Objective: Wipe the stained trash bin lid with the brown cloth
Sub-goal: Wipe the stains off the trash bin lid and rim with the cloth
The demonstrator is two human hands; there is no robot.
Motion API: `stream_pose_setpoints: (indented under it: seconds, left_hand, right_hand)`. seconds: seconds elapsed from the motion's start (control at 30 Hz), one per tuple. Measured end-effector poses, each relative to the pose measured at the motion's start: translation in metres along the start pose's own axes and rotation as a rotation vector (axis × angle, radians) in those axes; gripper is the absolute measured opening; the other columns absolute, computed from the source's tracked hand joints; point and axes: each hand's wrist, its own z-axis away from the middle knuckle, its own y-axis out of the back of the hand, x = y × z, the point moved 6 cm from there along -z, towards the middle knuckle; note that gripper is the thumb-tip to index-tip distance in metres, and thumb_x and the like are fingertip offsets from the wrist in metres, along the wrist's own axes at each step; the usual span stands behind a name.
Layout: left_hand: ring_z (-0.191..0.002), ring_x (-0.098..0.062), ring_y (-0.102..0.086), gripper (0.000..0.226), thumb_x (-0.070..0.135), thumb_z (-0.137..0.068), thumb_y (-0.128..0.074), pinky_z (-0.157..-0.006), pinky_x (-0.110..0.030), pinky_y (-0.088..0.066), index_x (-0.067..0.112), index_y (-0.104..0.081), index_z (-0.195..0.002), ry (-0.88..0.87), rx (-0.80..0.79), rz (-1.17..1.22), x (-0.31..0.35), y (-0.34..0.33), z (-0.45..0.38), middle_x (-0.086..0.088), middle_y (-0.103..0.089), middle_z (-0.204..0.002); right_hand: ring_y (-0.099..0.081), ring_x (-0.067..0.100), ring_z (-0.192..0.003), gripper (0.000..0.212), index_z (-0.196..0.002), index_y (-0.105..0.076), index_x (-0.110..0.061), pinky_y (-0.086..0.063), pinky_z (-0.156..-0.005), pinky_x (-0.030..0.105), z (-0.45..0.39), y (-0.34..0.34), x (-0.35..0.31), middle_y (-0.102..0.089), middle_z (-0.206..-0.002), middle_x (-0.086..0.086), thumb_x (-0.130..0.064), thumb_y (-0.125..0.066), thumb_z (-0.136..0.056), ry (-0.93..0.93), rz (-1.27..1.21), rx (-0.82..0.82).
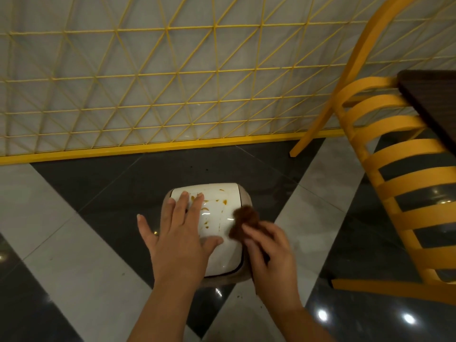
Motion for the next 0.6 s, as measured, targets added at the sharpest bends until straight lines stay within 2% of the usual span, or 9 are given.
stream_pose_setpoints:
  seconds: [0.1, 0.27, 0.4, 0.43, 0.53, 0.6]
  left_hand:
    - [-0.145, -0.014, 0.008, 0.089, 0.066, -0.079, -0.051, -0.108, -0.059, 0.014, 0.041, 0.002, -0.146, 0.013, 0.036, 0.005, 0.0, -0.001, -0.002, 0.01, -0.002, -0.158]
    - [-0.145, -0.015, 0.009, 0.09, 0.064, -0.079, -0.052, -0.107, -0.061, 0.015, 0.041, 0.003, -0.146, 0.0, 0.023, -0.01, 0.0, -0.001, -0.004, 0.009, -0.001, -0.158]
    - [-0.144, -0.015, 0.017, 0.089, 0.063, -0.082, -0.049, -0.104, -0.06, 0.021, 0.041, 0.009, -0.146, -0.084, -0.016, -0.064, -0.008, 0.005, -0.008, 0.01, 0.009, -0.158]
    - [-0.143, -0.016, 0.02, 0.089, 0.063, -0.082, -0.049, -0.103, -0.059, 0.023, 0.042, 0.009, -0.146, -0.11, -0.025, -0.08, -0.012, 0.008, -0.01, 0.01, 0.01, -0.158]
    - [-0.139, -0.018, 0.029, 0.09, 0.059, -0.083, -0.052, -0.101, -0.054, 0.028, 0.043, 0.009, -0.147, -0.159, -0.028, -0.101, -0.018, 0.012, -0.007, 0.009, 0.017, -0.157]
    - [-0.139, -0.017, 0.029, 0.092, 0.053, -0.082, -0.056, -0.103, -0.05, 0.028, 0.042, 0.009, -0.147, -0.188, -0.002, -0.06, -0.015, 0.016, -0.002, 0.008, 0.02, -0.156]
  right_hand:
    - [-0.045, -0.013, -0.109, 0.03, -0.117, -0.063, -0.04, -0.035, -0.091, 0.002, -0.037, -0.001, -0.013, -0.047, -0.122, -0.023, -0.022, -0.058, -0.093, -0.139, -0.113, -0.011]
    - [-0.049, -0.008, -0.111, 0.031, -0.113, -0.062, -0.043, -0.04, -0.089, 0.002, -0.013, -0.002, -0.008, -0.053, -0.124, -0.016, -0.02, -0.06, -0.092, -0.233, -0.156, 0.013]
    - [-0.054, 0.0, -0.11, 0.04, -0.101, -0.06, -0.049, -0.045, -0.102, 0.023, 0.029, -0.008, 0.013, -0.059, -0.117, -0.015, -0.012, -0.064, -0.088, -0.308, -0.171, -0.025]
    - [-0.055, 0.002, -0.109, 0.041, -0.1, -0.061, -0.049, -0.045, -0.101, 0.021, 0.032, -0.008, 0.014, -0.06, -0.115, -0.014, -0.01, -0.065, -0.087, -0.302, -0.159, -0.038]
    - [-0.055, -0.002, -0.108, 0.039, -0.102, -0.061, -0.048, -0.041, -0.092, 0.003, 0.028, -0.004, 0.012, -0.06, -0.115, -0.015, -0.012, -0.063, -0.089, -0.292, -0.178, -0.007]
    - [-0.053, -0.007, -0.108, 0.036, -0.105, -0.059, -0.05, -0.041, -0.085, 0.0, 0.021, -0.002, 0.011, -0.057, -0.116, -0.02, -0.017, -0.06, -0.091, -0.317, -0.222, 0.035]
